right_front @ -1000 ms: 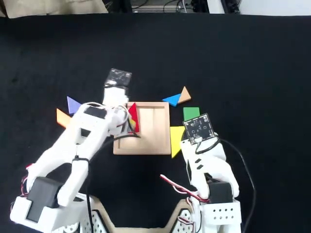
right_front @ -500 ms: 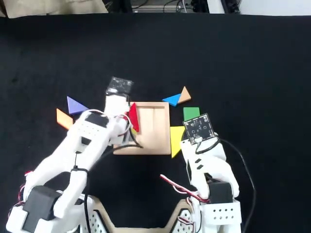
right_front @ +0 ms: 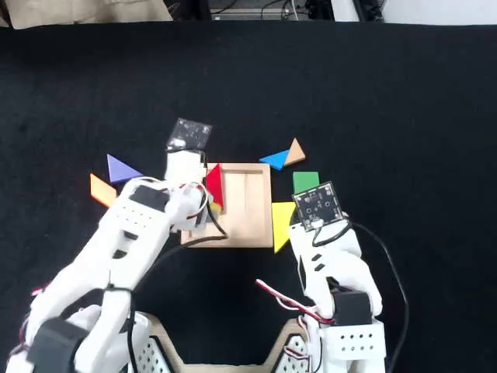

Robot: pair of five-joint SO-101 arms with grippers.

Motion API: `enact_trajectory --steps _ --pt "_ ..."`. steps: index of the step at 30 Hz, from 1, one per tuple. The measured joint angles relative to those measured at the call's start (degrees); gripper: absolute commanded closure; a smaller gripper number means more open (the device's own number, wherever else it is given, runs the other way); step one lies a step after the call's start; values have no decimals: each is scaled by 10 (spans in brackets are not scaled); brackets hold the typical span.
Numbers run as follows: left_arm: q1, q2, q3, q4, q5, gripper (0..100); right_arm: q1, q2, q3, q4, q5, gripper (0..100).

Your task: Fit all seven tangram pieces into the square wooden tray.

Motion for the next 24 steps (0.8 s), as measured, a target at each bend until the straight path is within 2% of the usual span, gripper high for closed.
enact_trajectory --steps 6,20,24 --pt "-61 -1 0 -37 -35 751 0 0 0 0 0 966" --pt "-55 151 -45 -44 -45 754 0 0 0 0 0 966" --pt "-19 150 -42 -27 -46 754 0 0 0 0 0 966"
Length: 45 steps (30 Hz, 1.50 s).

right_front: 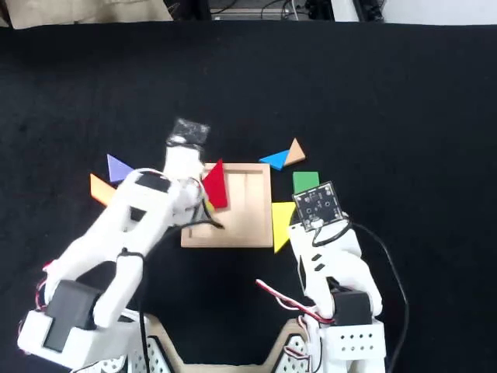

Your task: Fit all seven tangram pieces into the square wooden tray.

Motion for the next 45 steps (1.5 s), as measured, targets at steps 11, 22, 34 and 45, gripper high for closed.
enact_trajectory --steps 11,22,34,45 --pt "87 -53 40 12 0 754 0 0 0 0 0 966" --pt "107 -141 37 -18 -1 755 69 0 0 -38 -5 969" --pt "116 54 -56 -199 70 966 135 0 0 -68 -84 970" --pt "122 225 -229 -54 41 964 135 0 0 -68 -84 970"
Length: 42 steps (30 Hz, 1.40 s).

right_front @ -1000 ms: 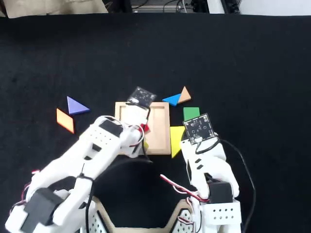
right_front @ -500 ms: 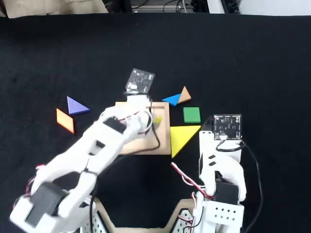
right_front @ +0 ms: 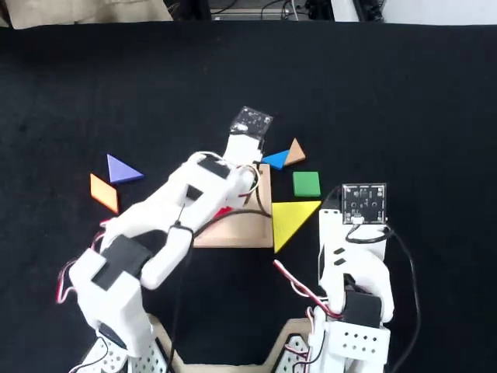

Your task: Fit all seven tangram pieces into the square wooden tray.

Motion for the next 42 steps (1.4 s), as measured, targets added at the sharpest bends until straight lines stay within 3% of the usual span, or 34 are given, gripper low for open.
enact_trajectory --steps 10,21,28,32,36,42 --pt "-49 19 -75 135 0 964 0 0 0 0 0 970" --pt "-67 14 -79 161 -33 964 -4 0 0 0 1 968" --pt "-62 -97 -78 234 -33 964 -4 0 0 13 25 967" --pt "-79 -202 -44 275 -25 960 -26 0 -30 84 52 967" --pt "-146 -331 53 255 15 960 -57 0 -66 163 79 967" --pt "-264 -506 294 113 41 960 -92 0 -96 219 98 966"
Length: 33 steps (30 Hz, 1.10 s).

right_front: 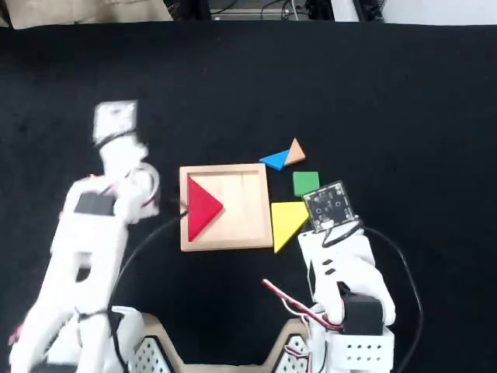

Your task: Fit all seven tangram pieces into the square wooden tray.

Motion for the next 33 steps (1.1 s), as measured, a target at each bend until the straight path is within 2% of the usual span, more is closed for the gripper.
enact_trajectory --steps 4,9,15,22,25,30,33 --pt "-68 -94 134 -93 0 960 -4 21 -41 3 41 966" --pt "-98 -168 234 -160 0 963 -4 178 -176 5 52 969" --pt "-101 -192 264 -193 0 963 -3 466 -352 5 52 967" --pt "-101 -193 273 -198 0 960 -8 746 -457 5 66 966" --pt "-101 -193 275 -211 0 960 -22 820 -488 12 160 953" --pt "-101 -193 284 -232 0 960 -63 904 -496 110 439 781" --pt "-105 -193 288 -234 0 960 -80 920 -516 110 498 668"
